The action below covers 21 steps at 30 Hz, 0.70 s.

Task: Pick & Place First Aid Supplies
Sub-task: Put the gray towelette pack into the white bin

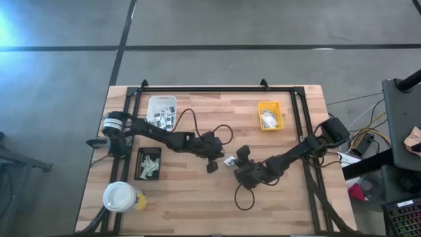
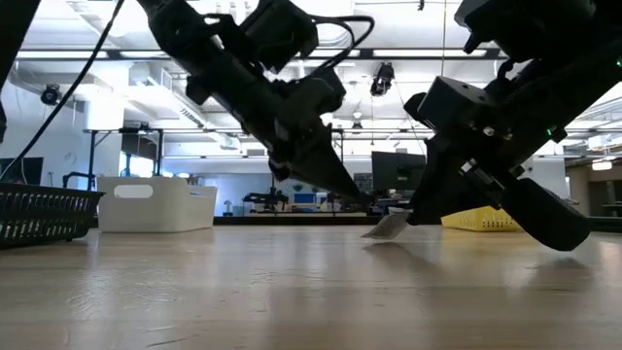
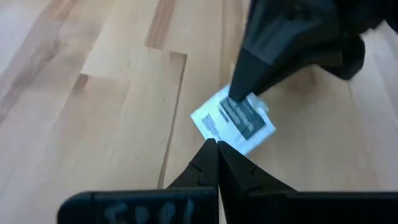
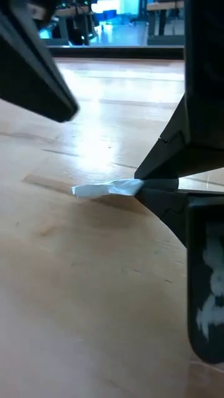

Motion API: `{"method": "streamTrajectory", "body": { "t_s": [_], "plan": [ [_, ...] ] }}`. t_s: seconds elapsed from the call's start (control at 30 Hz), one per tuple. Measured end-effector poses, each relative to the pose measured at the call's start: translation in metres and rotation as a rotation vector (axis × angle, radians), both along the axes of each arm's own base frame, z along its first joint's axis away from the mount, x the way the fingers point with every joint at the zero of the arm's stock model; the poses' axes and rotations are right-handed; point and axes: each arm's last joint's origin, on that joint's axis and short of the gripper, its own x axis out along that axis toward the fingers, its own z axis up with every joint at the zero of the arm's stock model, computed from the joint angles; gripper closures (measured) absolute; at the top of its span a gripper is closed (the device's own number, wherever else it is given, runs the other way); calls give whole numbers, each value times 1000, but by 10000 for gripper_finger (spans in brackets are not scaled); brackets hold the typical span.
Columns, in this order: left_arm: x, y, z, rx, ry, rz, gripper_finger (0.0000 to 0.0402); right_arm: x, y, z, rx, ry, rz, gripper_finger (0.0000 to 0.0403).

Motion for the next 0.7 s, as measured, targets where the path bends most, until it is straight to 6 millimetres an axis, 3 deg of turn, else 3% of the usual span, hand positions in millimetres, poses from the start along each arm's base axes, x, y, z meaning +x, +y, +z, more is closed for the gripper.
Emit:
{"method": "streamTrajectory", "body": {
  "t_s": [0.2, 0.43, 0.7],
  "plan": [
    [-7, -3, 14, 55, 1, -36, 401, -4, -2, 8, 30, -11, -39, 376],
    [-15, -5, 25, 105, -12, -52, 401, -11, -6, 30, 64, -68, -95, 376],
    [-28, -6, 16, 116, -95, -64, 401, -22, -10, 60, 180, -175, -180, 376]
  ]
}}
